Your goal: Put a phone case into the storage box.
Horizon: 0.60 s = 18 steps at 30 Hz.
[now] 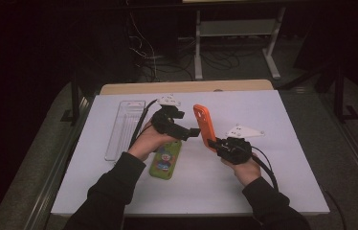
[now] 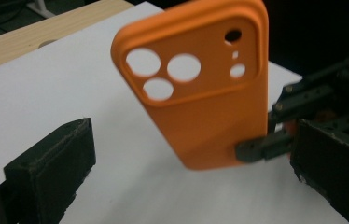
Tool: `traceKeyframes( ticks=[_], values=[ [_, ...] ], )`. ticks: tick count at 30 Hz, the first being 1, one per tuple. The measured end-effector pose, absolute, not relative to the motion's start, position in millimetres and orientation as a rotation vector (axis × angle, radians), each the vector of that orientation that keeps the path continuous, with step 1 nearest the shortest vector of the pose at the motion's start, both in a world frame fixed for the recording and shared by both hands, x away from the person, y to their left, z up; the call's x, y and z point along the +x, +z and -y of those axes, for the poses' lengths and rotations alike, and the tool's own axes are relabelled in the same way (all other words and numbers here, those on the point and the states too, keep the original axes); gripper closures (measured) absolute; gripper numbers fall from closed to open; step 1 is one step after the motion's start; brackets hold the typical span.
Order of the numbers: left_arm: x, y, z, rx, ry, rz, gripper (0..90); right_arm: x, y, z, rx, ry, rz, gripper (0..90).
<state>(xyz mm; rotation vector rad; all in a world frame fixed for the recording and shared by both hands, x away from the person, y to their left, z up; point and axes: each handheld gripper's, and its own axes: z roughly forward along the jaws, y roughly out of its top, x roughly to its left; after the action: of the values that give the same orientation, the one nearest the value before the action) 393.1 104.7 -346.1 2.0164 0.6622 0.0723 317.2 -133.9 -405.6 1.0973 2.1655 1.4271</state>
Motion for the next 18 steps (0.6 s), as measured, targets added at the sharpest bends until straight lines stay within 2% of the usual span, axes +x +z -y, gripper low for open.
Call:
traceKeyframes(
  ticks=[18],
  values=[
    [404.4, -350.3, -80.7, 1.946, 0.04, -0.672, 0.0, 314.9, -404.3, 129.4, 1.08, 1.445, -2.174, 78.6]
  ],
)
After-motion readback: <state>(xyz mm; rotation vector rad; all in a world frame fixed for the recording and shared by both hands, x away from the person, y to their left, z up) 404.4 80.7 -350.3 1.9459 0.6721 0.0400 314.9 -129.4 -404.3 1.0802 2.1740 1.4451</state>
